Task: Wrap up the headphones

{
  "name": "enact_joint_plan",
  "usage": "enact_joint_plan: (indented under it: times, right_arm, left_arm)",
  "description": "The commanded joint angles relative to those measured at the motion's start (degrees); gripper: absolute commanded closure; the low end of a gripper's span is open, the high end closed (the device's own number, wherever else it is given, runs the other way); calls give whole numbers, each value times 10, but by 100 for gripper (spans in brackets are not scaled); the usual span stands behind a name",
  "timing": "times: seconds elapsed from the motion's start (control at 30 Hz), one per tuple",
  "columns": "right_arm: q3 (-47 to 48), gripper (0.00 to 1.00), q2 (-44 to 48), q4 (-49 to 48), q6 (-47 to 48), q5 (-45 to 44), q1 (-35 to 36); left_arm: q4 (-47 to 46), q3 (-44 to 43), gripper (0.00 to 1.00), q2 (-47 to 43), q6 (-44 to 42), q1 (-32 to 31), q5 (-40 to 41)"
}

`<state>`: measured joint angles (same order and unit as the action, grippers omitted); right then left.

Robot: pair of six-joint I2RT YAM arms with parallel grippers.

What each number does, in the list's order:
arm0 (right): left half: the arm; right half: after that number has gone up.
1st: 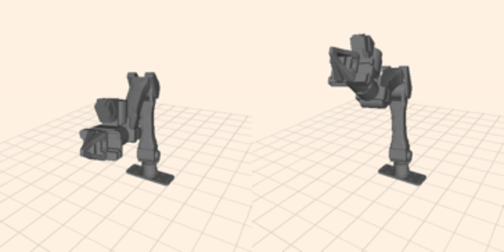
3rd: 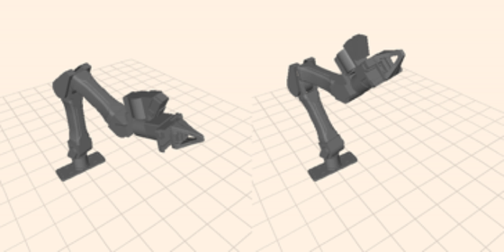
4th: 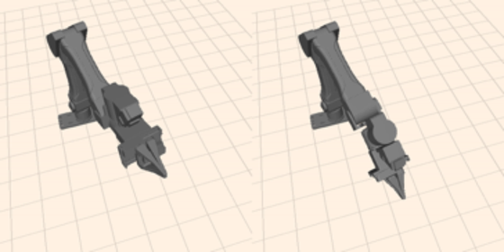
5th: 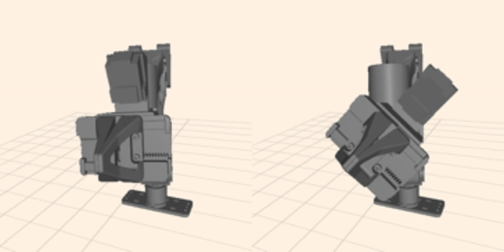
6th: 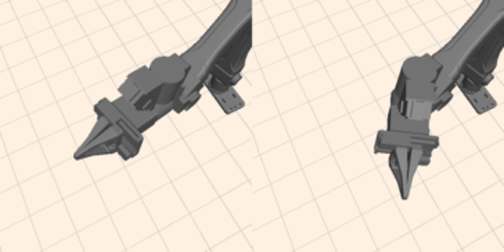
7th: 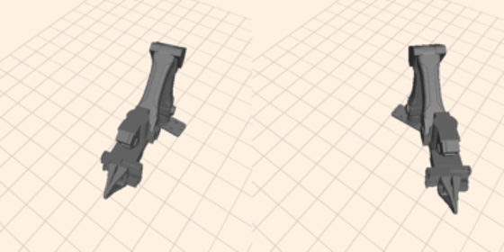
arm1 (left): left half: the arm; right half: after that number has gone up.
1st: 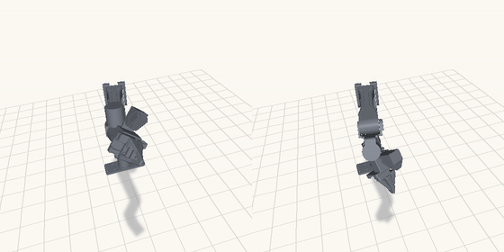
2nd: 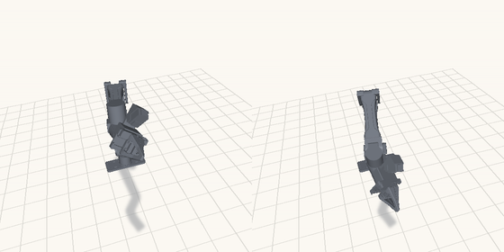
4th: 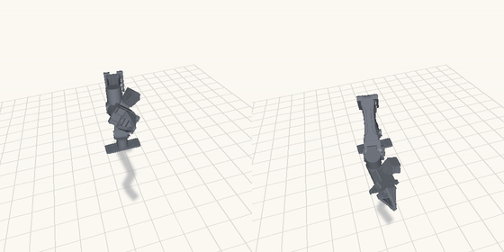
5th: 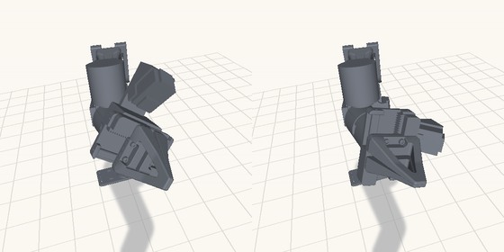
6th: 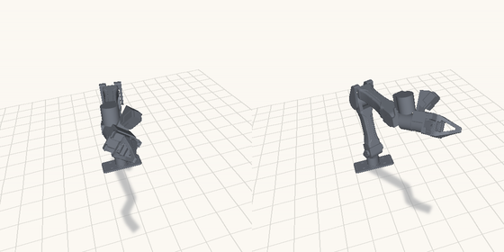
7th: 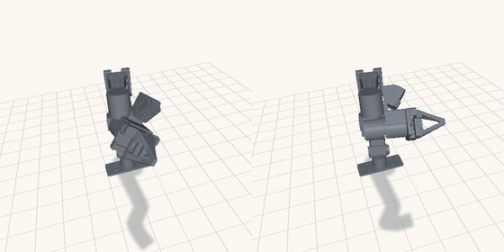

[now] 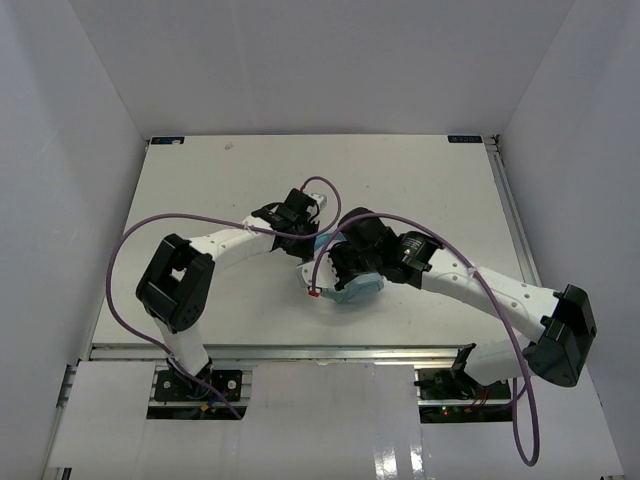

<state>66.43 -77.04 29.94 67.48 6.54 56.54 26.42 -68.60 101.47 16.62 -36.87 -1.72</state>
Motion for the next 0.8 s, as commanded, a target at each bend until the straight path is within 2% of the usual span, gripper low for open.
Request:
enact_joint_plan:
  times: [0.0,0.5,0.77]
  right_arm:
    - [13,92,0,-32,-17,33,0]
    - [-23,92,20,-106,-156,243,-135]
    - [-40,92,14,-143,-218,312,-153]
  left_arm:
    - [-19,-31,100,-24,-3,-8,-60]
    - [-32,7,100,-55,9,-8,-91]
    - [-36,5,100,-59,14,-7,-97]
